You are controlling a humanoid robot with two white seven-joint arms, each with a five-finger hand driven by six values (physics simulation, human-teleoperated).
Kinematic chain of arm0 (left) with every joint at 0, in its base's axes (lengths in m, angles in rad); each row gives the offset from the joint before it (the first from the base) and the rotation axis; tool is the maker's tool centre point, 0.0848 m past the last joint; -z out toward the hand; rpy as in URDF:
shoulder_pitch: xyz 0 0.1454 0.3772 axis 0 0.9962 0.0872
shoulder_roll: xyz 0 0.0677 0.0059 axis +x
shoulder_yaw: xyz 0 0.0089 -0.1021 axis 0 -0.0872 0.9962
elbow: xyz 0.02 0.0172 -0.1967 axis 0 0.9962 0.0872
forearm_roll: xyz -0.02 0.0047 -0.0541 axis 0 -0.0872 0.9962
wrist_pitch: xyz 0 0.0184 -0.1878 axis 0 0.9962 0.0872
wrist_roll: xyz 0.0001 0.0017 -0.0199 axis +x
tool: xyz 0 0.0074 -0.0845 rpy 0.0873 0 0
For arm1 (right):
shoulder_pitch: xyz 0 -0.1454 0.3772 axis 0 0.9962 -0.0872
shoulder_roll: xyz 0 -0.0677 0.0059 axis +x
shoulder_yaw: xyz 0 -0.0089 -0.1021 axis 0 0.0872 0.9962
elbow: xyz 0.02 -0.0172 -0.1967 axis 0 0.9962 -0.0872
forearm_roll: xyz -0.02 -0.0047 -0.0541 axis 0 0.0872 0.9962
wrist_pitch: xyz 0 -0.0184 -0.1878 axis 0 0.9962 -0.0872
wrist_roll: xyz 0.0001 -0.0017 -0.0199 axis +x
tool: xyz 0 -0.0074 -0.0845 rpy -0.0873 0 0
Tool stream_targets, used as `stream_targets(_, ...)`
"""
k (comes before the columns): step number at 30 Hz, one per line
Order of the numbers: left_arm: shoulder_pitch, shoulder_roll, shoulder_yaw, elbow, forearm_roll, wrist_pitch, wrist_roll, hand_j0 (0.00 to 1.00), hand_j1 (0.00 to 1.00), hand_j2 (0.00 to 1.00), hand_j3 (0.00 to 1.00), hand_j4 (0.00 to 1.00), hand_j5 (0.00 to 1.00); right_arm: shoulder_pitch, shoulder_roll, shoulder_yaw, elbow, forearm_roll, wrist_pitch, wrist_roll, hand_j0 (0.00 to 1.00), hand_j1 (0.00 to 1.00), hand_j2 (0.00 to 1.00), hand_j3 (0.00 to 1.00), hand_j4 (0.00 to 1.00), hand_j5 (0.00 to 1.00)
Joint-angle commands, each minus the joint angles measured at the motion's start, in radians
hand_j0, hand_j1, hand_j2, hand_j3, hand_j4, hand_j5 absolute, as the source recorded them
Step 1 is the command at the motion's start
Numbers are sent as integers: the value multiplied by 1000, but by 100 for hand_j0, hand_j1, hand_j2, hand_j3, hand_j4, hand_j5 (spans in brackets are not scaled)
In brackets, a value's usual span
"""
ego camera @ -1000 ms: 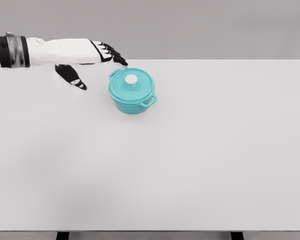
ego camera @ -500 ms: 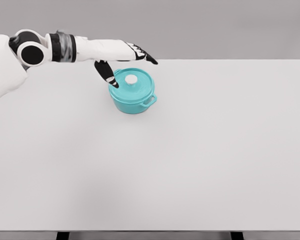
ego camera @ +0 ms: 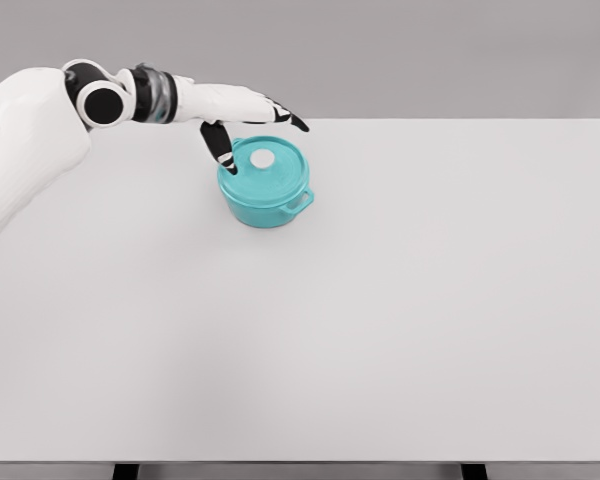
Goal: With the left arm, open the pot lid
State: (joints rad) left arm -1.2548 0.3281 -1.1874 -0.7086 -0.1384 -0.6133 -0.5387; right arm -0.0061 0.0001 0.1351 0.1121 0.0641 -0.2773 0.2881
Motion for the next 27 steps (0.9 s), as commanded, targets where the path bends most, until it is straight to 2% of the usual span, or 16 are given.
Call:
stream_targets(1, 0, -14, 5, 24, -1, 2, -1, 100, 100, 100, 100, 100, 100, 0, 0, 0, 0, 0, 0, 0, 100, 100, 100, 100, 100, 100)
stream_targets(14, 0, -17, -4, 41, -4, 2, -1, 100, 100, 100, 100, 100, 100, 0, 0, 0, 0, 0, 0, 0, 100, 100, 100, 100, 100, 100)
stream_targets(16, 2, -17, -4, 40, -3, 2, -4, 88, 88, 88, 88, 88, 88, 0, 0, 0, 0, 0, 0, 0, 100, 100, 100, 100, 100, 100)
stream_targets(20, 2, -17, -6, 40, -4, 2, -4, 75, 75, 75, 75, 75, 75, 0, 0, 0, 0, 0, 0, 0, 100, 100, 100, 100, 100, 100)
stream_targets(21, 2, -17, -6, 40, -3, 2, -4, 69, 69, 69, 69, 69, 69, 0, 0, 0, 0, 0, 0, 0, 100, 100, 100, 100, 100, 100)
stream_targets(27, 5, -23, -11, 40, -6, 2, -14, 70, 70, 70, 70, 70, 70, 0, 0, 0, 0, 0, 0, 0, 100, 100, 100, 100, 100, 100)
